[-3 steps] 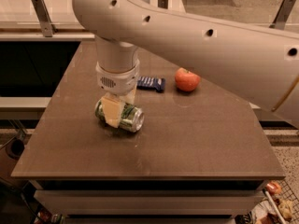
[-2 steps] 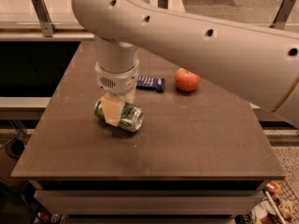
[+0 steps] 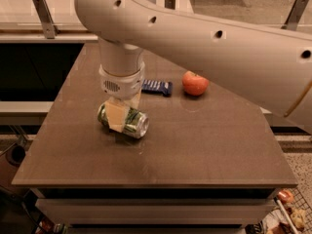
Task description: Place green can upright
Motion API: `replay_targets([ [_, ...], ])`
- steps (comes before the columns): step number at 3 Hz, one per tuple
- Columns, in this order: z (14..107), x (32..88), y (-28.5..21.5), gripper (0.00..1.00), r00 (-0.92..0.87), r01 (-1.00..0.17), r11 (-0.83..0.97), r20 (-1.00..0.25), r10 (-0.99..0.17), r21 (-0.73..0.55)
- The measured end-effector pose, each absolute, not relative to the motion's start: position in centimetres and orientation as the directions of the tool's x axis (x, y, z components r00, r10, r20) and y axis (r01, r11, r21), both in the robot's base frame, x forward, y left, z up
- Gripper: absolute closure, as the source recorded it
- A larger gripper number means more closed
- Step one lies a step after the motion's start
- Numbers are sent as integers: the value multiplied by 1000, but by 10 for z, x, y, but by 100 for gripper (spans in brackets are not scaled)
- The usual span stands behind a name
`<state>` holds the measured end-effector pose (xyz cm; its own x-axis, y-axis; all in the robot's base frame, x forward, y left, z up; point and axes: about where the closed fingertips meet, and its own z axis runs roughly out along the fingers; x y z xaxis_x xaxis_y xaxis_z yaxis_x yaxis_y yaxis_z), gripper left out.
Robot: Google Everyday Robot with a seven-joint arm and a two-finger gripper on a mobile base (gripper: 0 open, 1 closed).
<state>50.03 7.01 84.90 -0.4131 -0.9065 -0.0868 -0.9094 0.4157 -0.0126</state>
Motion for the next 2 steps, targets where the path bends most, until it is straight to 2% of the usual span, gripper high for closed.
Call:
replay_targets([
  [2,862,500,52,100,-394,-914,403,-142,-908,-41],
])
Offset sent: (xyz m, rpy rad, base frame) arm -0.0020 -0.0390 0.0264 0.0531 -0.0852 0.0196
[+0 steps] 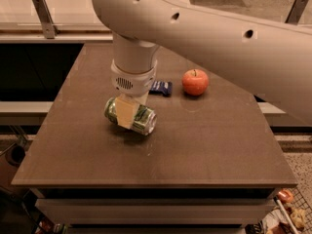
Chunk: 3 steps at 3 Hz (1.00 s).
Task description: Place green can upright
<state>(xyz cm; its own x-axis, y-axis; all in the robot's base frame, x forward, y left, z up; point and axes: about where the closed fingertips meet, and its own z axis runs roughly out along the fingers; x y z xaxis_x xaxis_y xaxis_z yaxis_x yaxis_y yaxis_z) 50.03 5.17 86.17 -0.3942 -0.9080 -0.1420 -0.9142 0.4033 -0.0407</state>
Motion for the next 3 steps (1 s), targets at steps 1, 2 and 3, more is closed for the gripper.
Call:
replay_targets([
  [1,871,499,35,100,-376,-917,392,-178,-909,-65],
  [2,881,501,13,100,-346,-924,373,-235,-908,-81],
  [3,893,507,-8,100,-292,-934,339,-308,-906,-112],
])
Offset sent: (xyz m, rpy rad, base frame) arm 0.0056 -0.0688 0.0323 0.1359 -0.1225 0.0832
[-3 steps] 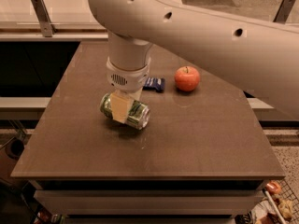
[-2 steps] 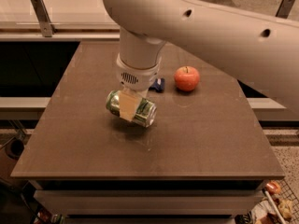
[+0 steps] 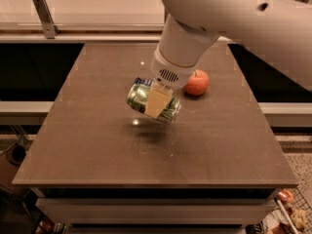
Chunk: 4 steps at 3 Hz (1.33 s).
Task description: Place green can upright
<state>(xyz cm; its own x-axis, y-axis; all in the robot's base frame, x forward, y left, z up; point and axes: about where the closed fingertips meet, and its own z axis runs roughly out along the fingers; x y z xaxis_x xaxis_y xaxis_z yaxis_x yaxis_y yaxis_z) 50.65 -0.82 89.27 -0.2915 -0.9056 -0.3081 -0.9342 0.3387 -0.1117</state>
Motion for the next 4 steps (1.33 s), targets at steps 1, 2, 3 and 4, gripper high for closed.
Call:
replay_targets([
  [1,911,515,-25,100,-220,-940,302,-392,-893,-161],
  [2,930,523,-26,100,-117,-947,246,-492,-863,-206],
  [3,933,524,-13,100,-18,-955,191,-599,-801,-227],
  [4,923,521,12,100,60,-964,144,-712,-700,-222],
])
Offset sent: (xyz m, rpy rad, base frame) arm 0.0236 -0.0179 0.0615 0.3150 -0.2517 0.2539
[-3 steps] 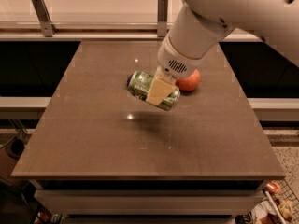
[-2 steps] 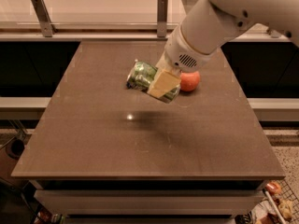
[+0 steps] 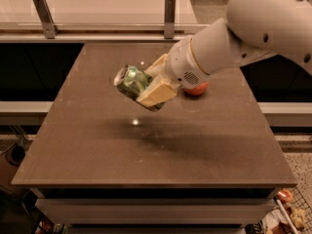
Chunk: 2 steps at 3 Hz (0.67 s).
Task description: Place green can upright
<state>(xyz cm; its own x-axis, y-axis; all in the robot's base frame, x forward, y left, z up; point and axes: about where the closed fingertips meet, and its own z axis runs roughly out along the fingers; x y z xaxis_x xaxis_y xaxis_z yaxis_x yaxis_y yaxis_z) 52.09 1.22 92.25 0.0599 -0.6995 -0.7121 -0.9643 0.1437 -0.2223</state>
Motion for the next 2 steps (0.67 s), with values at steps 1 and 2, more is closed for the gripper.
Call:
replay_targets([
  [1,915,512,42,100,108,-971,111,-803,-587,-211],
  [2,913,498,58,100,125,-974,106,-865,-486,-200],
])
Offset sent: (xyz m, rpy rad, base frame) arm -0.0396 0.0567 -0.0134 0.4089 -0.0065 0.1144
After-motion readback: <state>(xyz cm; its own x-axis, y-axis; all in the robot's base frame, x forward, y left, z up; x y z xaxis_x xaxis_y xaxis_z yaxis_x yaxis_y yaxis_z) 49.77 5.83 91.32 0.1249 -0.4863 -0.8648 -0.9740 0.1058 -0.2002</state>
